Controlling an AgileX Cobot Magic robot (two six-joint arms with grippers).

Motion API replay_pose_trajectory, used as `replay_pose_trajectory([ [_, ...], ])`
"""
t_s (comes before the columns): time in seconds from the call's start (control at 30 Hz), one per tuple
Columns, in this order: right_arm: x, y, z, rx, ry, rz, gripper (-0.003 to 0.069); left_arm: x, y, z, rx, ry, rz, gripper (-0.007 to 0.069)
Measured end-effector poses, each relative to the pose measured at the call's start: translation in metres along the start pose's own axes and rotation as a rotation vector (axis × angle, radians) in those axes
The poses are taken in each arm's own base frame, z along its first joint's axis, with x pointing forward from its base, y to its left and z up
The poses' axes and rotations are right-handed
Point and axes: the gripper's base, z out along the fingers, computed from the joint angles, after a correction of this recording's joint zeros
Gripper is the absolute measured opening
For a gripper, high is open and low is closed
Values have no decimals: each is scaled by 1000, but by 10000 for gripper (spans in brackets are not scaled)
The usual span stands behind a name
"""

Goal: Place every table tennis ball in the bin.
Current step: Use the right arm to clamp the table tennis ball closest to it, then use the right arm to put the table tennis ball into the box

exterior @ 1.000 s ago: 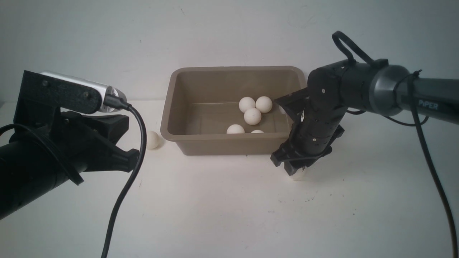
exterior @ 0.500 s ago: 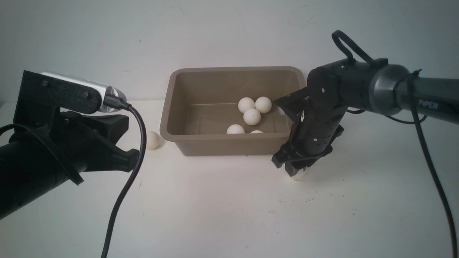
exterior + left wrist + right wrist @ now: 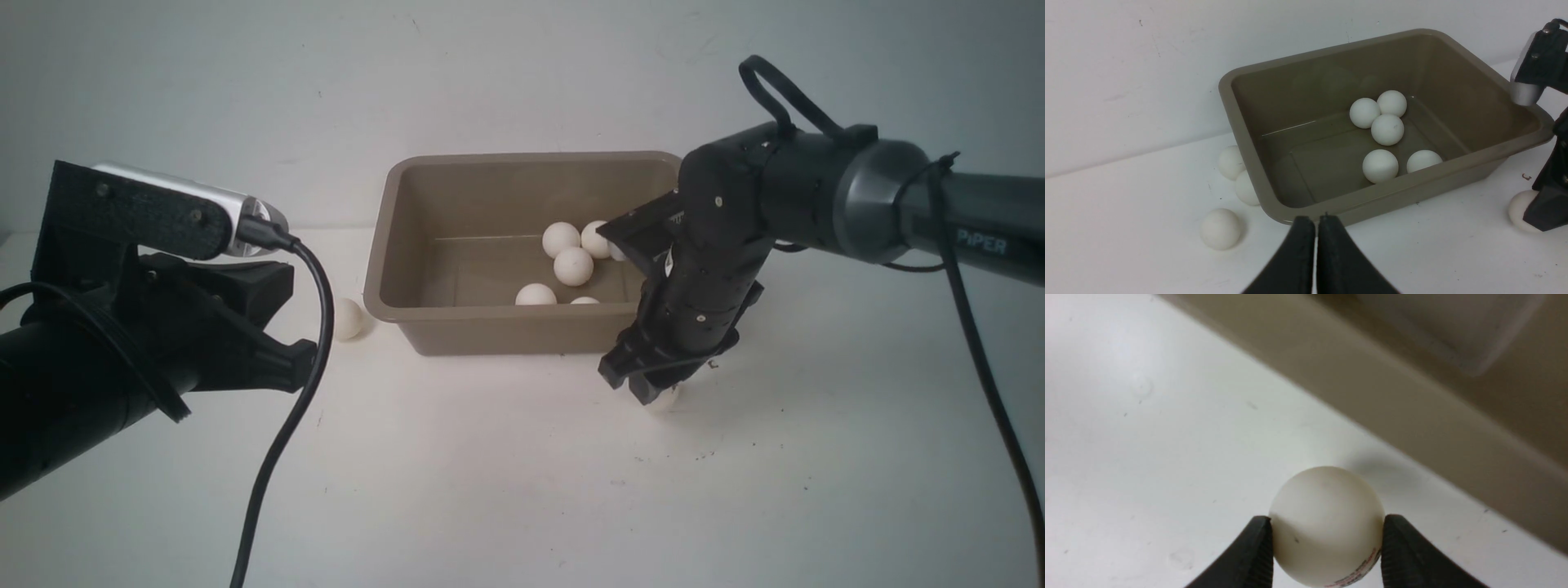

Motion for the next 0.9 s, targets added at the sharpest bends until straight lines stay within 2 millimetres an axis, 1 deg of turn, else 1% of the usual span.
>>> replay_pose_trajectory([
  [0.17,0,14,-1,-10,19,-49,316,0,0,0,0,0,0,-4],
  [0.2,0,18,-1,-12,19,-60,316,0,0,0,0,0,0,-4],
  [0.23,0,26,-5,-16,12,-81,316,0,0,0,0,0,0,-4],
  [0.3,-1,33,-9,-19,2,-97,316,0,0,0,0,0,0,-4],
  [0.33,-3,45,-20,-21,-40,-124,316,0,0,0,0,0,0,-4],
  [0.43,-6,52,-37,-21,-105,-141,316,0,0,0,0,0,0,-4],
  [0.47,-7,54,-46,-18,-145,-147,316,0,0,0,0,0,0,-4],
  [0.5,-8,55,-51,-17,-166,-148,316,0,0,0,0,0,1,-4],
  [0.53,-9,54,-63,-12,-215,-148,316,0,0,0,0,0,1,-4],
  [0.57,-10,54,-65,-11,-222,-148,316,0,0,0,0,0,1,-4],
  [0.6,-11,53,-80,2,-288,-152,316,0,0,0,0,0,1,-4],
  [0.7,-13,50,-98,39,-371,-169,316,0,0,0,0,0,1,-4],
  [0.8,-22,43,-113,94,-444,-163,316,0,0,0,0,0,1,-4],
  [0.9,-34,32,-122,151,-501,-147,316,0,0,0,-1,0,2,-4],
])
